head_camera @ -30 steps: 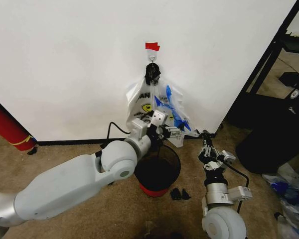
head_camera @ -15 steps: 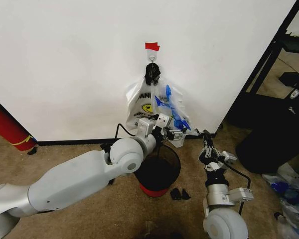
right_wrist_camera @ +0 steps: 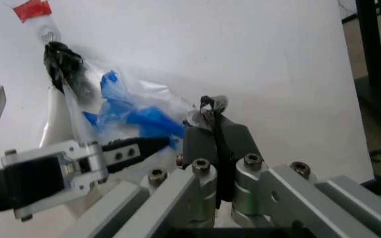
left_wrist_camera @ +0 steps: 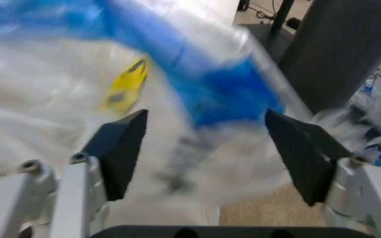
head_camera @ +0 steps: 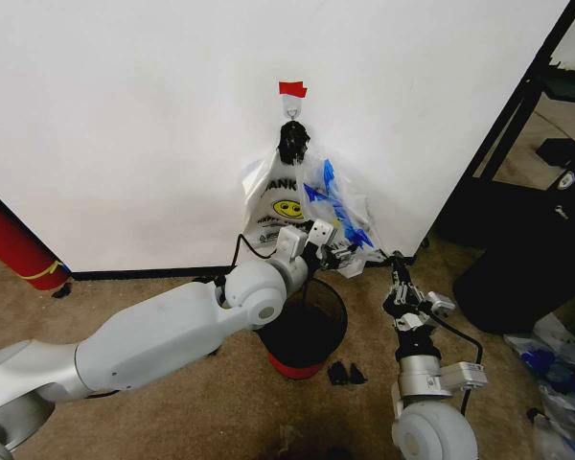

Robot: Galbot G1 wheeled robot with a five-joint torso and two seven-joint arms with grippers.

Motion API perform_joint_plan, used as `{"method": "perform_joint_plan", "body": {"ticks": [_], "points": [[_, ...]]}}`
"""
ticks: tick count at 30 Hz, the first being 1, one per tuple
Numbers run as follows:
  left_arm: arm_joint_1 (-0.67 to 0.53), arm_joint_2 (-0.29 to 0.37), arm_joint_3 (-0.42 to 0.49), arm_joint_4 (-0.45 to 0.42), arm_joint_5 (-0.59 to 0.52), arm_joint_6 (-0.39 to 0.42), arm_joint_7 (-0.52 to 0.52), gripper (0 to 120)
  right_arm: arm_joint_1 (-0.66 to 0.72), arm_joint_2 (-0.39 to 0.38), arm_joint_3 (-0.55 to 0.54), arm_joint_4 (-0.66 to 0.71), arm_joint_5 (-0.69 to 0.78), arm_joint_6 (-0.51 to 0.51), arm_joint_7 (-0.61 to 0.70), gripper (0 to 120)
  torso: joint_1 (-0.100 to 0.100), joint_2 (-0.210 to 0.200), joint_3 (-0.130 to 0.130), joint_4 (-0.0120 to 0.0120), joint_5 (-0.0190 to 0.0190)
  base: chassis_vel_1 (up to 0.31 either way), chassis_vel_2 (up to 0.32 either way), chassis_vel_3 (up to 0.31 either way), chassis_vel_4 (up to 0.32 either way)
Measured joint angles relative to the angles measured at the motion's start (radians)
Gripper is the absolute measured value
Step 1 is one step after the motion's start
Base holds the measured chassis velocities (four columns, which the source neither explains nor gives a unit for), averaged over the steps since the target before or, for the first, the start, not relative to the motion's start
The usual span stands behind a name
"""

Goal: Pick up the garbage bag from the wall and place it over the trash bin.

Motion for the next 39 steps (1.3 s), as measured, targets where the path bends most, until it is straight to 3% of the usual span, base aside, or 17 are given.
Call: {"method": "perform_joint_plan", "body": {"ticks": [3, 9, 14, 18, 23, 25, 34, 36, 39], "points": [[-0.007, -0.015, 0.01, 0.023, -0.002, 0.005, -0.001, 82, -0.006, 0.001, 0.0, 0.002, -0.001, 0.0, 0.0, 0, 0.0, 0.0, 0.0, -0.0001, 0.0, 0.0, 0.0, 0.0, 0.0], [-0.006, -0.054, 0.012, 0.068, 0.002, 0.012, -0.022, 82, -0.012, 0.003, 0.007, 0.011, -0.004, 0.001, 0.0, 0, 0.0, 0.0, 0.0, -0.0002, 0.0, 0.0, 0.0, 0.0, 0.0], [-0.001, -0.047, 0.012, 0.074, 0.004, 0.017, -0.022, 68, -0.016, 0.003, 0.012, 0.019, -0.01, 0.0, 0.0, 0, 0.0, 0.0, 0.0, -0.0002, 0.0, 0.0, 0.0, 0.0, 0.0], [0.008, -0.014, 0.014, 0.031, 0.02, 0.018, -0.008, 55, -0.017, 0.004, 0.016, 0.009, -0.019, 0.0, 0.001, 0, 0.0, 0.0, 0.0, 0.0, 0.0, 0.0, 0.0, 0.0, 0.0], [0.015, 0.003, 0.009, 0.012, 0.025, 0.018, -0.008, 71, -0.016, 0.006, 0.01, 0.009, -0.019, -0.001, 0.002, 0, 0.0, 0.0, 0.0, 0.0, 0.0, 0.0, 0.0, 0.0, 0.0], [0.025, 0.001, 0.001, 0.015, 0.026, 0.012, -0.009, 72, -0.015, 0.007, 0.007, 0.01, -0.019, -0.001, 0.003, 0, 0.0, 0.0, 0.0, 0.0, -0.0001, 0.0, 0.0, 0.0, 0.0], [0.046, 0.025, -0.009, -0.003, 0.028, 0.022, 0.004, 39, -0.007, 0.008, 0.006, 0.016, -0.007, -0.011, 0.012, 0, 0.0, 0.0, 0.0, 0.0, -0.0001, 0.0, 0.0, 0.0, 0.0], [0.048, 0.031, -0.009, -0.009, 0.03, 0.025, 0.006, 39, -0.007, 0.007, 0.007, 0.014, -0.007, -0.012, 0.012, 0, 0.0, 0.0, 0.0, 0.0, -0.0001, 0.0, 0.0, 0.0, 0.0], [0.054, 0.042, -0.012, -0.02, 0.031, 0.031, 0.011, 52, -0.007, 0.008, 0.005, 0.006, -0.009, -0.012, 0.012, 0, 0.0, 0.0, 0.0, -0.0001, -0.0001, 0.0, 0.0, 0.0, 0.0]]}}
